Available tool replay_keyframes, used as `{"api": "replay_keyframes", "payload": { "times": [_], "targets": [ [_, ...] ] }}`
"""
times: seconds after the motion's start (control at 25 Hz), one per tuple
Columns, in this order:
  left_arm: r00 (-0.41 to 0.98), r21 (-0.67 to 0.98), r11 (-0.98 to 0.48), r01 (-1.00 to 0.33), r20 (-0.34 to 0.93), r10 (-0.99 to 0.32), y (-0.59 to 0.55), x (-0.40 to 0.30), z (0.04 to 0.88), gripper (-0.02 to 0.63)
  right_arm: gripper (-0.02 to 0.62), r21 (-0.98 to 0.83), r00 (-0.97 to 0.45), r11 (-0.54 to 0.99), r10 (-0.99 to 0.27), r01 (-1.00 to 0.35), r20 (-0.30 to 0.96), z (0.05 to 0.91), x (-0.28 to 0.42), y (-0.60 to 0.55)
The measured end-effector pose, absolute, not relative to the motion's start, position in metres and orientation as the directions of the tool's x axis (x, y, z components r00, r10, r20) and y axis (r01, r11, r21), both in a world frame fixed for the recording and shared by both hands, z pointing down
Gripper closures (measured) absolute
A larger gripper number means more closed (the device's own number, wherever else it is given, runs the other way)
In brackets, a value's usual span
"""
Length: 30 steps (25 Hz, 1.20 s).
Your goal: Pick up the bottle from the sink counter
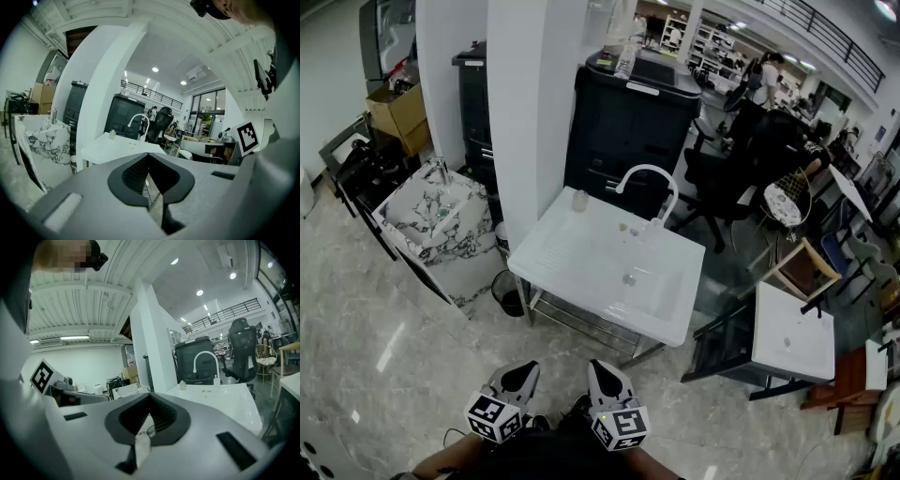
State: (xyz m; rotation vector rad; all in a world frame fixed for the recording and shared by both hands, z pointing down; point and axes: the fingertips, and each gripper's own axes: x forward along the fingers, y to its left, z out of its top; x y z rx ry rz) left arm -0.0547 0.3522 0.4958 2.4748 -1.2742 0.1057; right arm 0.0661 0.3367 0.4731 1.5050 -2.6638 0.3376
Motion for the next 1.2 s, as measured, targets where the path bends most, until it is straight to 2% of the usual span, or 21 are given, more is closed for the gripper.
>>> {"api": "replay_keyframes", "payload": {
  "times": [1.2],
  "targets": [
    [0.495,0.251,-0.436,-0.864,0.262,-0.829,0.252,0.007,0.5,0.606,0.591,-0.264,-0.591,0.542,-0.789,-0.798,0.165,0.499,0.135,0.236]
  ]
}}
